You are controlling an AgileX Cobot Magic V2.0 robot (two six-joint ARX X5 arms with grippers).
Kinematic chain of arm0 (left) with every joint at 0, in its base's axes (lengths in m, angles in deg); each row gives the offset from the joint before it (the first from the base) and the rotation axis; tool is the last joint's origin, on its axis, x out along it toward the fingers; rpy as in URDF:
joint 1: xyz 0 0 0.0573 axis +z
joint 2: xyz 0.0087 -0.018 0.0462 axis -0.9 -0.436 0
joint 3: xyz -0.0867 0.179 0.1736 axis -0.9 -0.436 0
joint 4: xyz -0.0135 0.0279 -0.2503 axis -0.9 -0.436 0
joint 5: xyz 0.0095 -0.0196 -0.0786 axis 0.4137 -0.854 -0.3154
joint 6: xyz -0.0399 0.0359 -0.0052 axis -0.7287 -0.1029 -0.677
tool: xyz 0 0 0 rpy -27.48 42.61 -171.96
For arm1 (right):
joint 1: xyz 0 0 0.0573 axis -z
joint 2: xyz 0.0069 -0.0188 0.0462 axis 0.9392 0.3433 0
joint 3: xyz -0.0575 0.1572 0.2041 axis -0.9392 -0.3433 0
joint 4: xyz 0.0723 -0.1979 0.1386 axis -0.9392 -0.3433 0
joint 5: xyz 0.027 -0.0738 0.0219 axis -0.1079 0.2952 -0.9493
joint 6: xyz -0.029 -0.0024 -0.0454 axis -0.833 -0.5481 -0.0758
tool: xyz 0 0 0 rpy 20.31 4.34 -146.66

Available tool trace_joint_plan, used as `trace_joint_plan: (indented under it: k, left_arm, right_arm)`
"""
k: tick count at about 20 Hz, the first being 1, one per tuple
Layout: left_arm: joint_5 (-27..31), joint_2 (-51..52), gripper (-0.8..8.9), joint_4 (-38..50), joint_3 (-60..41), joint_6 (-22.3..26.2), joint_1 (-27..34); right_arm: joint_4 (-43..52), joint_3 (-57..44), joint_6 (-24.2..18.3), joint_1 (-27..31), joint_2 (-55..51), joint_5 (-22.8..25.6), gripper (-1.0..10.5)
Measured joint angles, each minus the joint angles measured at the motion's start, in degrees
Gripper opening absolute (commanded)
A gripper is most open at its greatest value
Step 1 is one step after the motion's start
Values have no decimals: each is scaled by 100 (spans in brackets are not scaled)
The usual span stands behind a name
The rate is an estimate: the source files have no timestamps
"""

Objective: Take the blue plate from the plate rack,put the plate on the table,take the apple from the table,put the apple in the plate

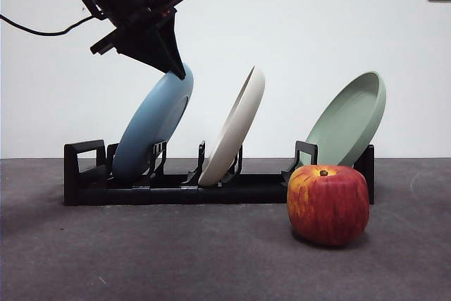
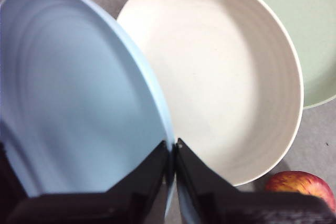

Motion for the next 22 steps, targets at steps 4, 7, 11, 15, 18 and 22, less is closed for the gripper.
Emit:
trace_joint_plan:
  k: [4, 7, 11, 15, 18, 22]
  left_arm:
    - [2, -2, -9, -645, 728, 111, -33]
    - [85, 101, -9, -1390, 1414, 448, -195]
    - [411, 977, -8, -1917, 1657, 772, -525]
    - [793, 1902, -8, -2817, 1690, 1036, -1204]
    - [1368, 2186, -8, -3456, 1587, 1064, -1880]
    - [2483, 2726, -9, -3375, 713, 796, -3169]
  right_arm:
    - [0, 0, -2, 0, 0, 0, 288]
    - [0, 0, -2, 0, 2, 0, 288]
    - [-15, 0, -2, 0, 13, 2, 288]
    - [-85, 0, -87, 0, 15, 4, 288]
    - [-107, 0, -111, 0, 15, 4, 288]
    - [-109, 0, -114, 0, 15, 4, 288]
